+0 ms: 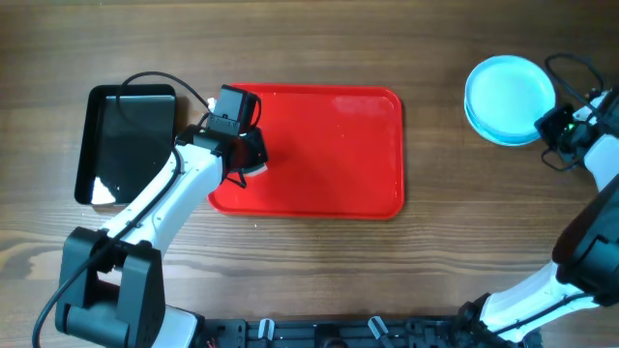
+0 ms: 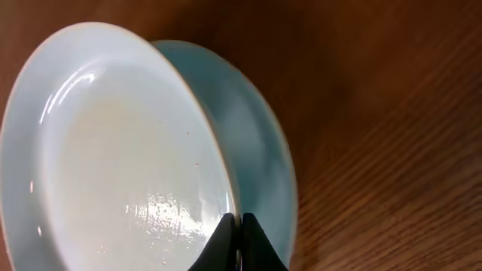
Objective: Clean dirty plates on tray and stack at the side
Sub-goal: 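Lift the plate with the right gripper and carry it right, then lower the plate onto the stack and open the right gripper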
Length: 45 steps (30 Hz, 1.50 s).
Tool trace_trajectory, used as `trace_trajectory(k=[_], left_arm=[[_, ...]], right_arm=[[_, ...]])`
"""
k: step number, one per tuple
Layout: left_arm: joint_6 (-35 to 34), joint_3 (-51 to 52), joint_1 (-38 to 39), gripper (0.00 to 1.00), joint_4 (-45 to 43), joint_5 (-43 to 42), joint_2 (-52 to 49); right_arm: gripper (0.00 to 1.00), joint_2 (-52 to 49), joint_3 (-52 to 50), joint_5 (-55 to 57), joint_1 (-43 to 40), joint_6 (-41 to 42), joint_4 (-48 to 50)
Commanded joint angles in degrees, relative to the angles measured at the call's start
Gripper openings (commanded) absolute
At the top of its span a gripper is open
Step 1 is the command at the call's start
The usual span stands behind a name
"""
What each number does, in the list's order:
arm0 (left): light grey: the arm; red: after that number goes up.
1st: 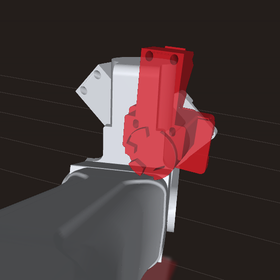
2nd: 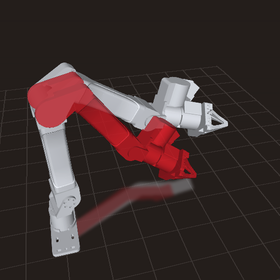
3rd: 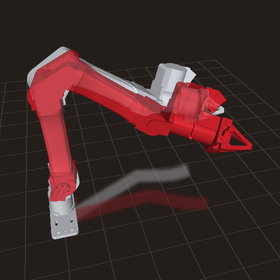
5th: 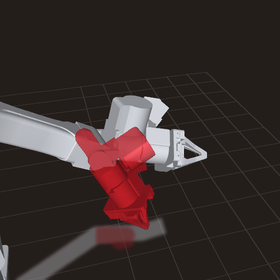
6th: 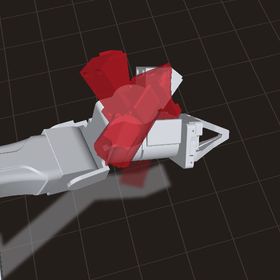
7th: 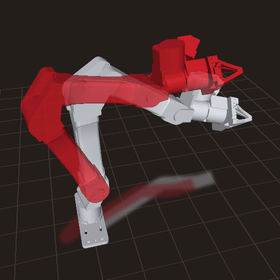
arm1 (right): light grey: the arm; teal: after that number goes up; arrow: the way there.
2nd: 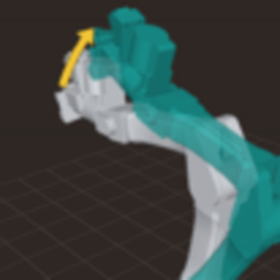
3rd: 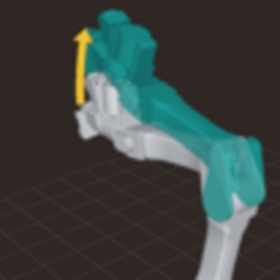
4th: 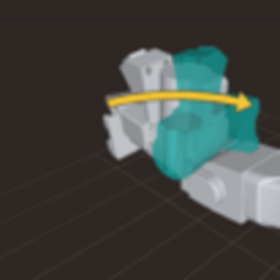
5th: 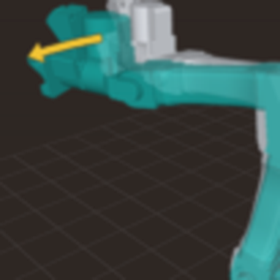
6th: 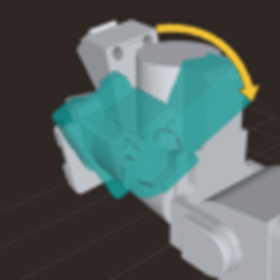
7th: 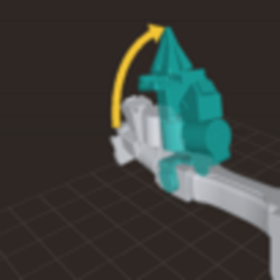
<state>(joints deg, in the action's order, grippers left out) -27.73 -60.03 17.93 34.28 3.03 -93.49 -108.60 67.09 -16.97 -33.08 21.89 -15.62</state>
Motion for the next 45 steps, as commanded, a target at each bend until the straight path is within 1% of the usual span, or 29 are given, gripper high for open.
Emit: trace_trajectory(k=[1, 6, 7, 8, 9, 10, 11, 12, 13, 15, 16, 18, 20, 21, 22, 23, 24, 26, 28, 29, 31, 33, 35, 36, 39, 41, 42, 44, 45], left_arm=[[0.28, 0.15, -0.15, 0.04, -0.42, -0.70, -0.35], [0.28, 0.15, -0.15, 0.04, -0.42, -0.72, -0.35], [0.28, 0.15, -0.15, 0.04, -0.39, -0.70, -0.35], [0.28, 0.15, -0.15, 0.04, -0.39, -0.72, -0.35], [0.28, 0.15, -0.15, 0.04, -0.39, -0.72, -0.35], [0.28, 0.15, -0.15, 0.04, -0.42, -0.70, -0.35], [0.28, 0.15, -0.15, 0.04, -0.39, -0.70, -0.35], [0.28, 0.15, -0.15, 0.04, -0.42, -0.70, -0.35], [0.31, 0.13, -0.15, 0.04, -0.42, -0.70, -0.35], [0.92, 0.00, -0.15, 0.04, -0.48, -0.70, 0.07], [3.41, -0.46, -0.15, 0.04, -0.37, -0.72, 0.74], [6.03, -1.79, -0.20, 0.04, 0.50, -0.61, 2.58], [6.73, -3.10, -1.79, 0.04, 1.07, -0.44, 6.32], [6.73, -3.10, -3.06, 0.04, 1.36, -0.46, 6.95], [6.73, -2.99, -4.09, 0.04, 1.97, -0.48, 6.86], [6.73, -2.47, -4.90, 0.04, 2.45, -0.46, 6.12], [6.73, -1.01, -5.38, 0.04, 2.38, -0.46, 4.79], [8.11, -0.42, -6.14, 0.04, 3.08, -0.37, 2.84], [8.07, -3.93, -8.35, 0.04, 4.98, -0.44, 4.90], [8.09, -6.43, -9.70, 0.04, 6.16, -0.44, 6.58], [11.78, -10.54, -13.77, 0.04, 6.47, 1.20, 10.29], [13.51, -10.78, -21.14, 0.04, 6.49, 3.69, 10.71], [15.72, -9.51, -28.83, 0.04, 5.81, 3.65, 7.67], [16.61, -9.33, -33.73, 0.04, 5.27, 3.56, 3.87], [16.65, -9.33, -38.47, 0.04, 1.07, -0.59, -2.54], [16.94, -9.33, -39.60, 0.04, -1.42, -1.07, -6.34], [17.07, -9.33, -39.60, 0.11, -2.69, -0.85, -8.41], [17.07, -9.33, -39.60, 0.17, -4.85, -0.83, -12.15], [17.07, -9.33, -39.60, 0.30, -5.03, -0.85, -12.74]], right_arm=[[0.04, -0.92, -0.37, 2.36, 0.02, 0.83, 0.68], [0.04, -0.92, -0.37, 2.97, 0.02, 0.85, 0.83], [0.18, -0.92, -0.37, 2.97, 0.02, 0.83, 0.87], [0.48, -0.92, -0.37, 2.95, 0.02, 0.92, 0.85], [0.56, -0.92, -0.35, 2.29, 0.02, 1.09, 0.55], [0.51, -0.68, -0.35, -0.68, 0.00, 1.25, 0.02], [0.41, 0.22, -0.35, -3.96, 0.02, 2.16, -0.50], [0.41, 1.29, -0.35, -5.55, 0.02, 3.06, -0.72], [0.43, 2.49, -0.35, -6.99, 0.02, 3.76, -0.98], [0.52, 7.32, -0.35, -13.20, 0.02, 3.82, -2.27], [0.57, 9.55, -0.35, -15.96, 0.09, 4.76, -3.48], [0.65, 13.75, -0.35, -21.38, 0.15, 11.93, -7.15], [0.71, 15.10, -0.35, -27.12, 0.72, 15.96, -10.64], [0.78, 15.06, -0.37, -27.71, 1.31, 16.02, -12.35], [0.83, 15.06, -0.37, -27.69, 2.43, 15.58, -14.78], [0.90, 15.06, -0.37, -27.69, 3.28, 15.54, -16.52], [0.93, 15.06, -0.37, -27.69, 5.01, 15.02, -19.21], [0.93, 15.06, -0.37, -27.69, 9.73, 10.54, -21.55], [0.93, 15.06, -0.37, -27.67, 14.75, 6.43, -21.99], [0.93, 15.06, -0.37, -27.43, 17.51, 6.45, -21.97], [0.93, 15.06, -0.37, -26.56, 21.53, 6.80, -21.94], [0.93, 15.06, -0.37, -22.95, 26.01, 6.73, -21.99], [0.93, 15.06, -0.37, -20.68, 28.63, 6.80, -21.97], [0.93, 15.06, -0.37, -19.87, 30.93, 6.82, -21.79], [0.93, 15.06, -0.37, -19.91, 33.44, 6.82, -21.73], [0.93, 15.06, -0.37, -19.91, 34.49, 6.82, -21.75], [0.93, 15.06, -0.37, -19.91, 34.91, 6.80, -21.75], [0.93, 15.06, -0.37, -19.91, 35.17, 6.80, -21.86], [0.94, 15.06, -0.37, -19.91, 35.17, 6.78, -21.92]])
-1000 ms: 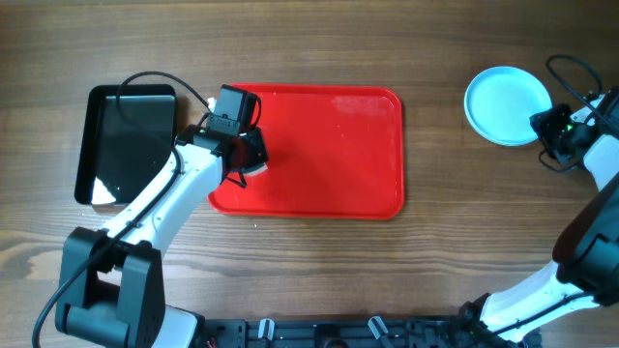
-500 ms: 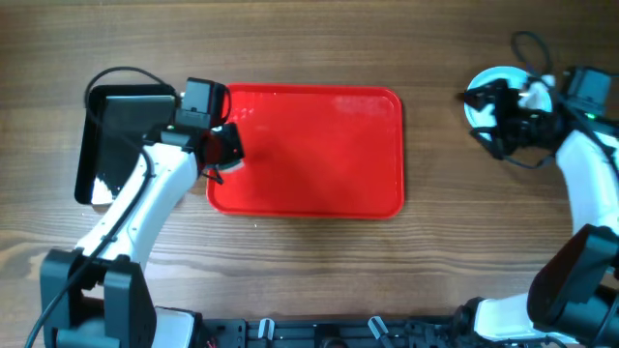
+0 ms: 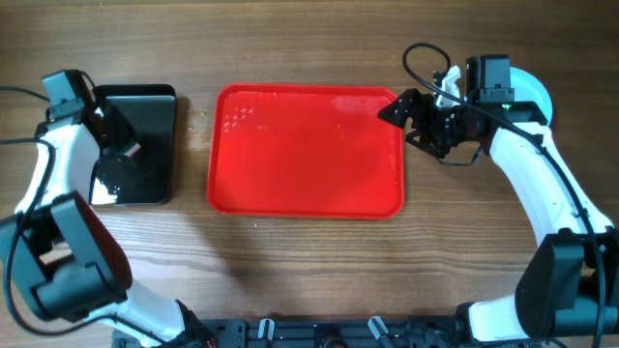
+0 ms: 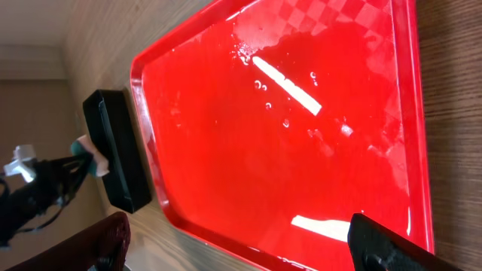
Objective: Clean dirty plates on tray and stack at the side
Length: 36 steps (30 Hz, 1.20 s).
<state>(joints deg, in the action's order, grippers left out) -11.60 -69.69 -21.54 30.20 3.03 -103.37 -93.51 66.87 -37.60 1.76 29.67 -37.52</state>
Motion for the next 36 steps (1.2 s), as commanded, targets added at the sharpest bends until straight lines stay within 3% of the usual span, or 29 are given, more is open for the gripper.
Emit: trace_trajectory(k=[1, 2, 6, 8, 9, 11, 12, 19, 23, 26, 30, 36], left_arm=[[0.90, 0.33, -0.11, 0.33, -1.11, -0.90, -3.10], [0.90, 0.31, -0.11, 0.46, -1.31, -1.09, -2.73], [0.85, -0.13, -0.11, 0.48, 0.15, -9.35, 3.37], [0.70, -0.15, -0.13, 0.56, 0.44, -14.49, 12.50], [0.70, -0.15, -0.11, 0.64, 0.79, -14.82, 16.50], [0.70, -0.15, -0.11, 0.95, 2.25, -14.78, 23.63], [0.70, -0.13, -0.11, 1.00, 3.78, -14.80, 26.75], [0.70, -0.02, -0.11, 1.00, 20.26, -14.78, 30.08], [0.72, 0.00, -0.11, 1.00, 20.48, -14.78, 30.08], [0.72, 0.00, -0.11, 1.00, 20.48, -14.78, 30.08], [0.72, 0.00, -0.11, 1.00, 20.48, -14.78, 30.08], [0.72, 0.00, -0.11, 1.00, 20.48, -14.78, 30.08]], right_arm=[[1.00, -0.02, -0.15, 0.74, 0.33, -0.98, -0.07], [1.00, -0.02, -0.15, 0.72, 0.33, -1.09, -0.04], [1.00, 0.00, -0.13, 0.72, 0.33, -7.48, -2.05], [1.00, 0.87, -0.13, 0.74, 0.31, -10.27, -2.80], [1.00, 1.79, -0.13, 0.72, 0.31, -10.36, -2.99], [1.00, 4.09, -0.13, 0.74, 0.33, -10.62, -3.63], [1.00, 6.10, -0.13, 0.79, 0.33, -10.75, -4.63], [0.98, 16.31, -0.13, 13.81, 0.33, -12.55, -21.27], [0.98, 26.58, -0.13, 13.84, 0.33, -15.34, -26.51], [1.00, 33.24, -0.13, 13.81, 0.31, -12.07, -29.46], [1.00, 33.64, -0.13, 13.84, 0.31, -3.21, -29.20], [1.00, 33.83, -0.15, 15.41, 0.33, -4.13, -32.26]])
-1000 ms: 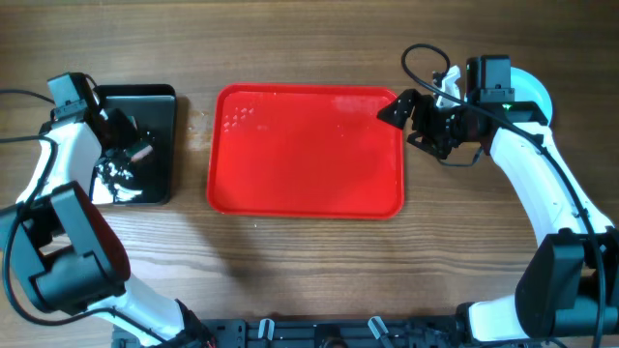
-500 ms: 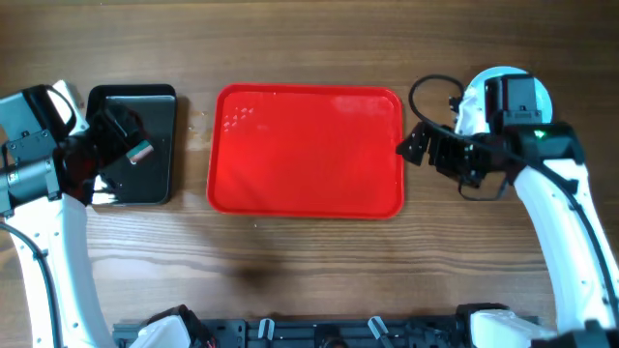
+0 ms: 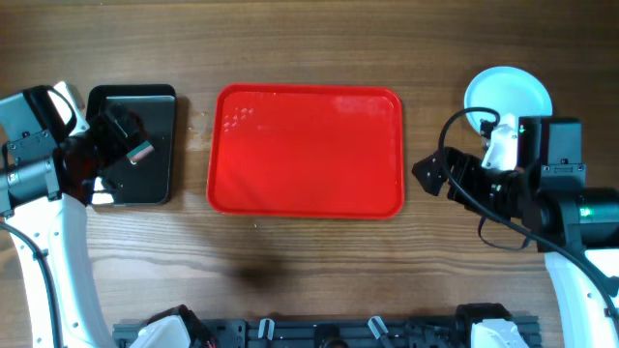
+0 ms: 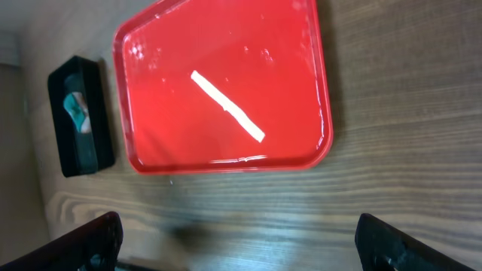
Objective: Clean dirty plates on tray and stack at the side
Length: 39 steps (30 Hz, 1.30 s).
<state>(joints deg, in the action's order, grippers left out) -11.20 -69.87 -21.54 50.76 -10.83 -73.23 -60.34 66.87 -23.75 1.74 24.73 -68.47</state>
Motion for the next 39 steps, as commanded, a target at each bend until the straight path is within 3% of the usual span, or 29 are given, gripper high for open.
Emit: trace_trajectory(k=[1, 5, 8, 13, 16, 23, 26, 28, 32, 36, 39], left_arm=[[0.31, 0.17, -0.11, 1.00, -0.09, -0.92, -0.07], [0.33, 0.17, -0.11, 1.00, -0.09, -0.92, -0.07], [0.33, 0.17, -0.11, 1.00, -0.09, -0.92, -0.07], [0.33, 0.17, -0.11, 1.00, -0.09, -0.92, -0.07], [0.33, 0.17, -0.11, 1.00, -0.09, -0.92, -0.07], [0.33, 0.17, -0.11, 1.00, -0.09, -0.92, -0.07], [0.33, 0.17, -0.11, 1.00, -0.09, -0.92, -0.07], [0.33, 0.17, -0.11, 1.00, -0.09, -0.92, -0.07], [0.33, 0.17, -0.11, 1.00, -0.09, -0.92, -0.07], [0.33, 0.17, -0.11, 1.00, -0.09, -0.92, -0.07], [0.33, 0.17, -0.11, 1.00, -0.09, -0.92, -0.07]], right_arm=[[1.00, 1.38, -0.15, 2.23, 0.35, 0.66, -1.70], [1.00, 5.49, -2.51, 3.87, 0.35, -2.36, 1.49], [1.00, 15.39, -13.18, 0.52, 0.35, -2.69, 15.61], [1.00, 39.45, -38.58, -2.86, 0.35, -3.23, 47.76], [1.00, 47.89, -48.61, 1.40, 0.35, -3.67, 57.88], [1.00, 60.11, -62.82, 7.98, 0.68, -3.56, 65.46], [1.00, 60.17, -66.49, 10.51, 1.14, -3.58, 74.40], [0.99, 60.17, -66.60, 15.08, 2.51, -4.22, 73.99], [1.00, 60.17, -66.60, 22.93, 5.57, -12.48, 68.67], [1.00, 60.17, -66.58, 22.91, 5.53, -27.17, 68.65], [1.00, 60.17, -66.58, 22.18, 5.53, -27.50, 68.61]])
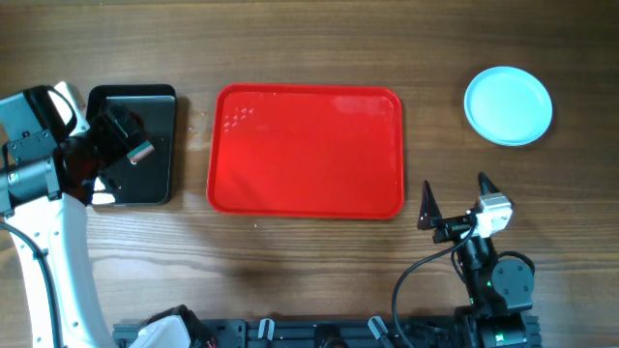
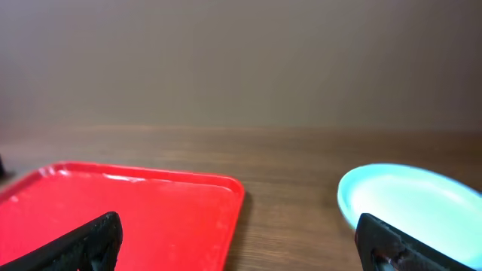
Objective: Clean dirty plates on tray and stack at the side
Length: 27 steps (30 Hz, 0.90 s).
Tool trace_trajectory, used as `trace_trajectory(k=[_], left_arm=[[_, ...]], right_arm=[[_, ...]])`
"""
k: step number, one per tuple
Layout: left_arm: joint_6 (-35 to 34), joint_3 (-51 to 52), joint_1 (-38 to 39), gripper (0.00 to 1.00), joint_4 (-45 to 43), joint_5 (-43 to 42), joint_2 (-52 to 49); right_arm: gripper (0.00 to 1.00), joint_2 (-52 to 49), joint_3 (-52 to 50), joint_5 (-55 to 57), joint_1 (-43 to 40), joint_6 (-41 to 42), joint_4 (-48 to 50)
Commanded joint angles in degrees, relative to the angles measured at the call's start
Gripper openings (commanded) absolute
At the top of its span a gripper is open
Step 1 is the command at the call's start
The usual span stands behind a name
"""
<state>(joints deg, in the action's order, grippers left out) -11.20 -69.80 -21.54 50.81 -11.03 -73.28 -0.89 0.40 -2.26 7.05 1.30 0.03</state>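
The red tray point(image 1: 305, 150) lies bare in the middle of the table, and its near right corner point(image 2: 151, 211) shows in the right wrist view. A light blue stack of plates point(image 1: 509, 105) sits on the wood at the back right, apart from the tray, with its rim point(image 2: 407, 196) in the wrist view. My right gripper point(image 1: 454, 193) stands open near the front edge, nothing between its fingers point(image 2: 241, 241). My left gripper point(image 1: 124, 140) hangs over the black bin. Its jaws are too dark against the bin to read.
A black rectangular bin point(image 1: 155, 101) stands left of the tray, with my left arm point(image 1: 39, 174) beside it. Bare wood lies between the tray and the plates. A plain wall closes the far side in the wrist view.
My right arm has drawn back from beside the tray's right edge to the table's front. Its camera now looks level across the tray and plates. The left arm has not moved.
First my right gripper was shut on a plate's rim at the stack, and the left was at the tray's left end. Then the right was open at the tray's right edge and the left over the bin. Both arms then stood further back, the right now at the front.
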Motion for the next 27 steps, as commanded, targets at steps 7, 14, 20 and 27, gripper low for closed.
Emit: trace_trajectory(k=[7, 14, 20, 27], left_arm=[[0.33, 0.11, -0.11, 1.00, -0.13, -0.72, -0.02], [0.33, 0.11, -0.11, 1.00, -0.13, -0.72, -0.02], [0.33, 0.11, -0.11, 1.00, -0.13, -0.72, -0.02], [0.37, 0.11, -0.11, 1.00, -0.07, 0.02, -0.11]], right_arm=[[1.00, 0.72, -0.11, 0.59, -0.92, -4.15, 0.13], [1.00, 0.68, -0.11, 0.57, -0.92, -4.13, 0.13], [1.00, 0.68, -0.11, 0.57, -0.92, -4.11, 0.13], [1.00, 0.68, -0.11, 0.57, -0.92, -4.13, 0.13]])
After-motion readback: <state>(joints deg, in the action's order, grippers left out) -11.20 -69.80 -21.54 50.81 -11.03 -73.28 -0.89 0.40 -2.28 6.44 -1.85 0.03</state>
